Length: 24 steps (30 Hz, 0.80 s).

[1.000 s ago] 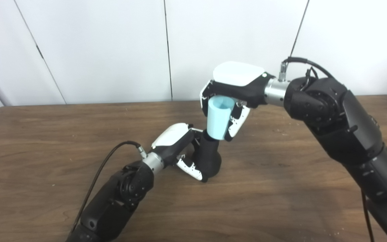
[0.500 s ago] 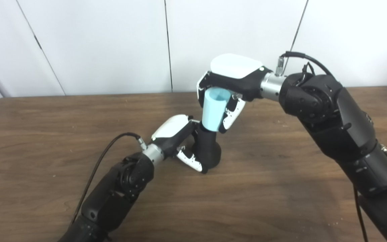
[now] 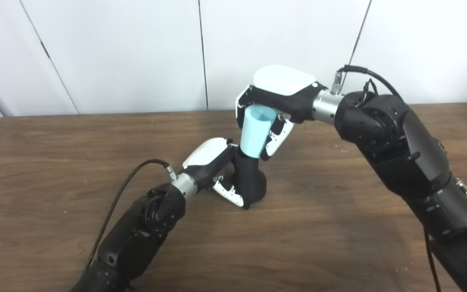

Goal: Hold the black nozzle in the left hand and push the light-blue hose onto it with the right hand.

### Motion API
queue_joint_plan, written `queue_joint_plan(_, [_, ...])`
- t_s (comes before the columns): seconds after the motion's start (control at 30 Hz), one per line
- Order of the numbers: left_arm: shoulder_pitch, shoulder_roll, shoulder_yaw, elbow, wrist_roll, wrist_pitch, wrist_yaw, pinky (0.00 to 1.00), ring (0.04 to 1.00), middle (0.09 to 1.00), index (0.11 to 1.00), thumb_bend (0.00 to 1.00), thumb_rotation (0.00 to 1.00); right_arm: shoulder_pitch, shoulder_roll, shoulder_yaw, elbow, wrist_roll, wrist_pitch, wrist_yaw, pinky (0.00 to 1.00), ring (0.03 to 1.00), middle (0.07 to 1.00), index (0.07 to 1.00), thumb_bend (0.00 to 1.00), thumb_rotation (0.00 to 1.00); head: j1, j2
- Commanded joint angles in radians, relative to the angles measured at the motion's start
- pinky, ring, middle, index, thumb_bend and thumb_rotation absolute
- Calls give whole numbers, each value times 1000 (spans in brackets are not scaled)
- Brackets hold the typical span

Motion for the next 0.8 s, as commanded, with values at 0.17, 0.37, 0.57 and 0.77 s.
queue_joint_plan(0.17, [25,-7,-31,14,-3,16,-74,1000,616,449,507,525,0,-36,-3,4,-9,-3,-4,1,410,436,480,484,505,0,-4,0])
queue_joint_plan(0.37, [22,-5,-32,17,-5,15,-80,1000,616,451,505,525,0,-67,-5,-2,-14,0,7,13,434,441,466,488,505,0,-9,1])
queue_joint_plan(0.57, [22,-1,-31,22,-8,10,-81,1000,616,451,505,525,0,-114,-12,-21,-15,8,4,24,420,433,491,473,504,0,-10,1])
queue_joint_plan(0.77, [20,4,-30,24,-17,3,-83,1000,616,458,502,525,0,-140,-22,-30,-13,16,-25,15,416,448,491,463,504,0,-13,3])
